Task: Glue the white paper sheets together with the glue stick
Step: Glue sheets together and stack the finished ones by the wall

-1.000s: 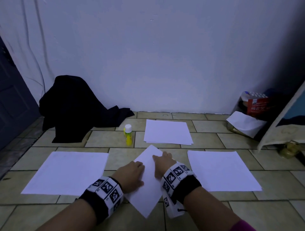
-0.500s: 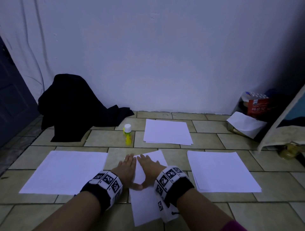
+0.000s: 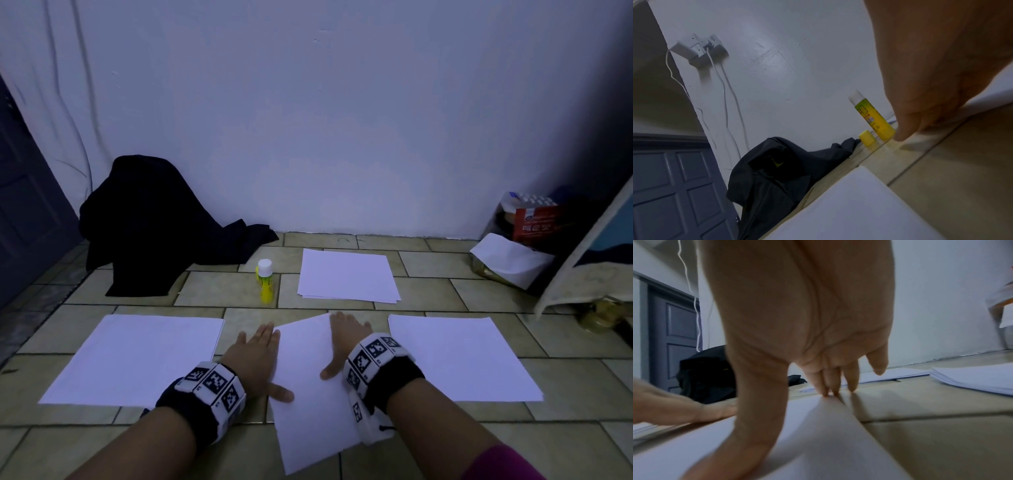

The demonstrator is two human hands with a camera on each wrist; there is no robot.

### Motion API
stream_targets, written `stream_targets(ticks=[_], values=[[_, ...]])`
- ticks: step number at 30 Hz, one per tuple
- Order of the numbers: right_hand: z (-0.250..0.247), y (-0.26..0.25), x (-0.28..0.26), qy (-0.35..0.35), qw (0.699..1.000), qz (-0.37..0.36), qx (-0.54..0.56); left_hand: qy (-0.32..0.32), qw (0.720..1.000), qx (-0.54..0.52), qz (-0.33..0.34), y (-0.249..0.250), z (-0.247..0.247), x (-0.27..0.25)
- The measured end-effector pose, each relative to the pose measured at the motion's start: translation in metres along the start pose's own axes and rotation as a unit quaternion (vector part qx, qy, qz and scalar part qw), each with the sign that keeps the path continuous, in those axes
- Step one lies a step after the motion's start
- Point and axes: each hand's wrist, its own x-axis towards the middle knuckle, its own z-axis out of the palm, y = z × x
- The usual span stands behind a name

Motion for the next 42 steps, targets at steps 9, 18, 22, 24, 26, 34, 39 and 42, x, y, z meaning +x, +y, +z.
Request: stream_targets(ticks=[9, 18, 22, 24, 26, 34, 39, 42], values=[[0.008, -0.033, -0.011, 0.056, 0.998, 0.015, 0.033, 0.105, 0.994, -0.028, 0.023, -0.006, -0.007, -0.011], [0.013, -0.029, -0.007, 0.024, 0.995, -0.088, 0.039, 0.044, 0.999, -0.021, -0.005, -0.010, -0.002, -0.003], [0.009, -0.003, -0.007, -0.036, 0.995, -0.075, 0.057, -0.026, 0.998, -0.060, 0.007, -0.021, 0.006, 0.002], [0.006, 0.018, -0.003, -0.064, 0.996, -0.056, 0.040, -0.044, 0.996, -0.077, 0.031, -0.027, 0.007, 0.001], [0.003, 0.037, -0.001, -0.067, 0.997, -0.019, 0.025, -0.054, 0.993, -0.087, 0.052, -0.031, 0.007, 0.001], [-0.005, 0.057, -0.005, -0.027, 0.997, 0.030, 0.070, -0.055, 0.996, -0.063, 0.013, -0.026, 0.011, 0.008], [-0.008, 0.057, -0.012, 0.006, 0.997, 0.016, 0.075, -0.078, 0.994, -0.071, 0.033, -0.028, 0.007, 0.008], [-0.003, 0.061, -0.015, 0.061, 0.976, -0.011, 0.209, -0.077, 0.993, -0.079, 0.036, -0.030, 0.009, 0.008]])
